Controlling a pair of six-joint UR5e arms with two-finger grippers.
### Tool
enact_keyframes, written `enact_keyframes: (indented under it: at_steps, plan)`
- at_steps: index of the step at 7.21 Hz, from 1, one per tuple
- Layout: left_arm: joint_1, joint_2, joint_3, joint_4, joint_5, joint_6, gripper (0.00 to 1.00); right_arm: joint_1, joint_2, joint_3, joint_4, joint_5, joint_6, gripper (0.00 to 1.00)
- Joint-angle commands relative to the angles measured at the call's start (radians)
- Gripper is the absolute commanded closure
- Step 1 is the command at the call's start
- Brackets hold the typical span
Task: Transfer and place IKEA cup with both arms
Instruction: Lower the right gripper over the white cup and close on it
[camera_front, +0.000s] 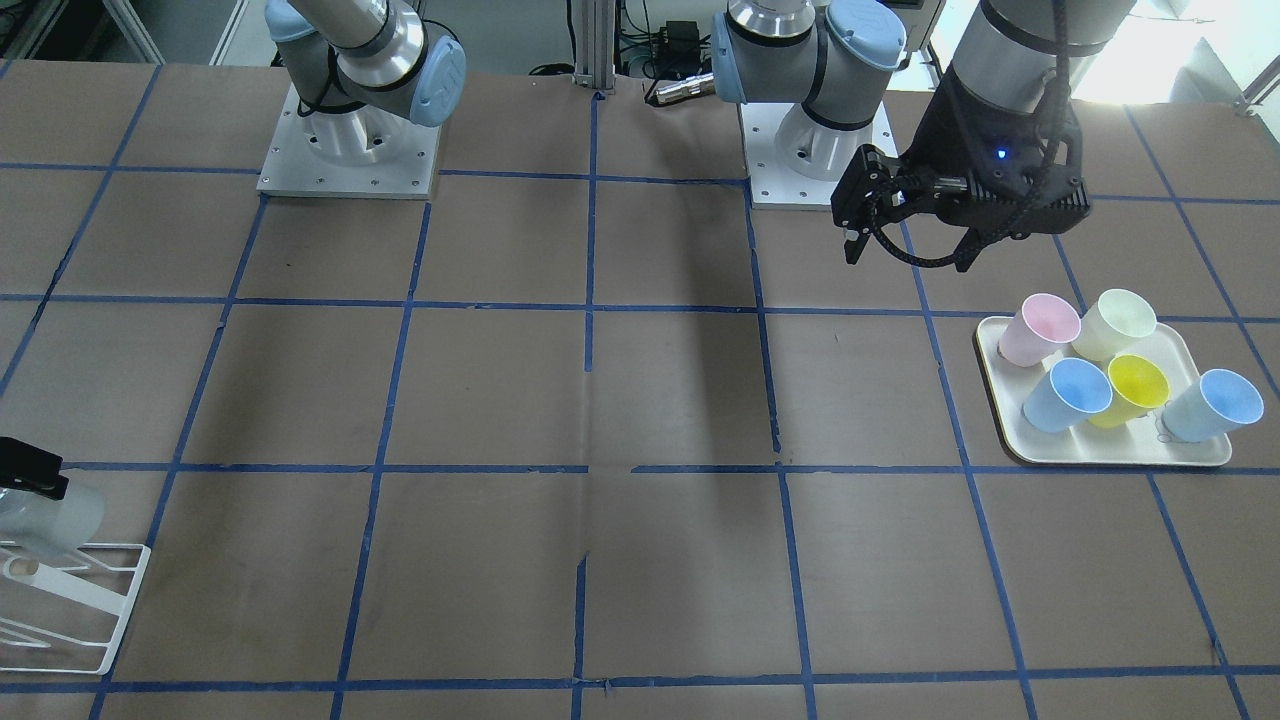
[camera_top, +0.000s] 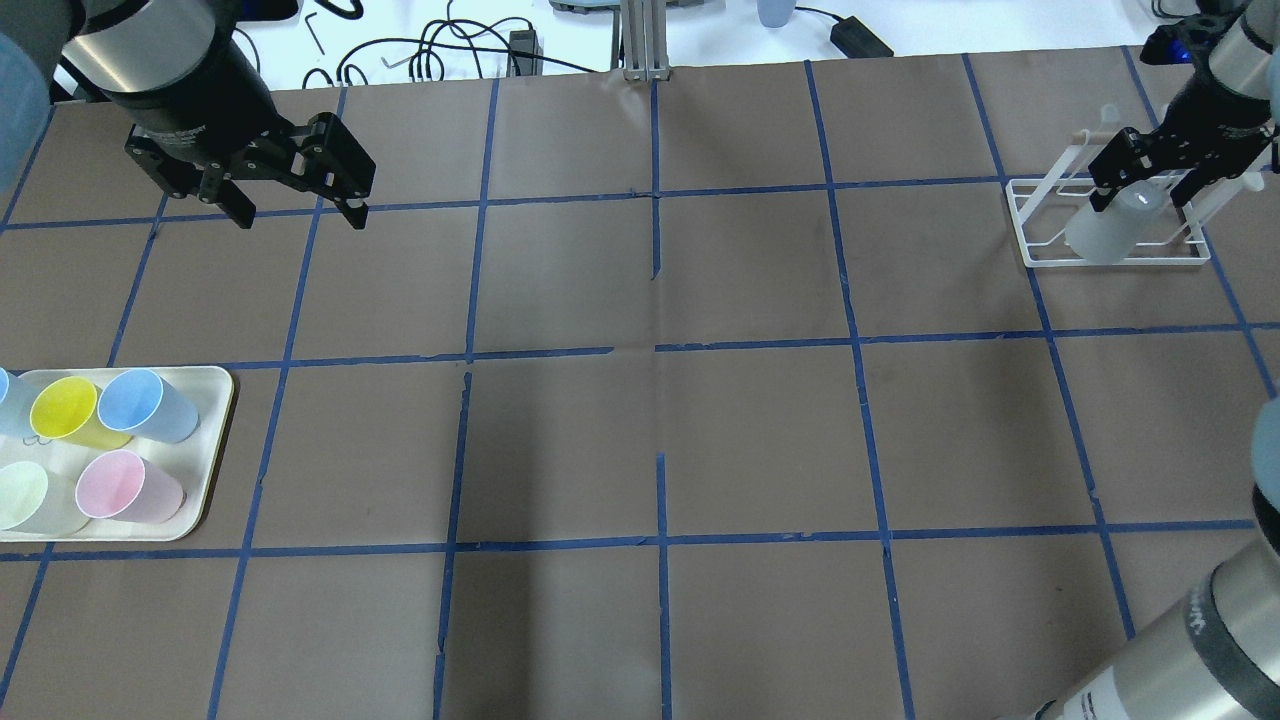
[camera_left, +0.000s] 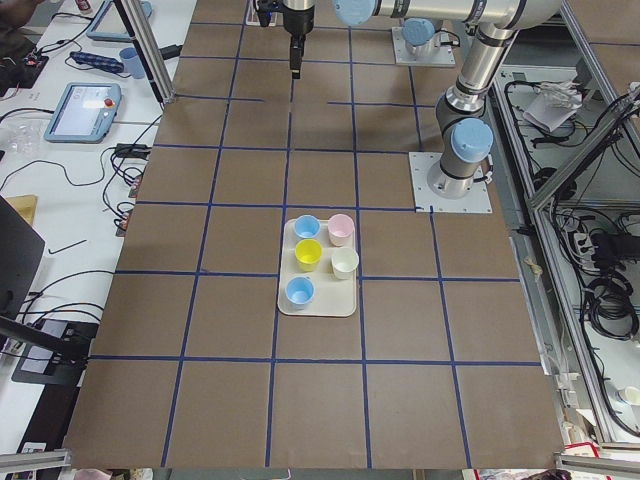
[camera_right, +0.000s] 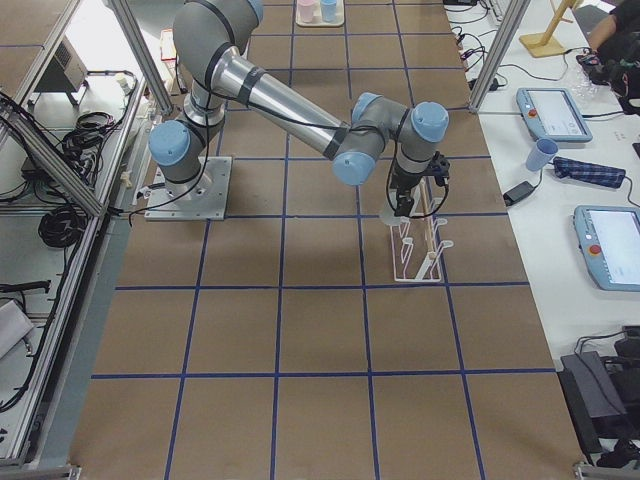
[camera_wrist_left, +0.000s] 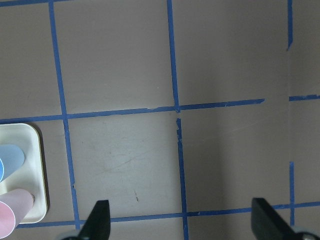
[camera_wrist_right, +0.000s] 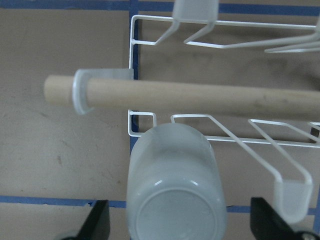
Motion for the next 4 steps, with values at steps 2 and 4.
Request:
enact_keyframes:
  at_steps: [2, 4]
  plan:
    - [0.000, 0.001, -0.002, 0.000, 0.000, 0.001, 0.00, 0.003, 0.007, 0.000, -0.006, 0.003, 0.002, 0.00]
    - [0.000, 0.001, -0.002, 0.000, 0.000, 0.001, 0.00, 0.004, 0.007, -0.002, -0.006, 0.009, 0.003, 0.21]
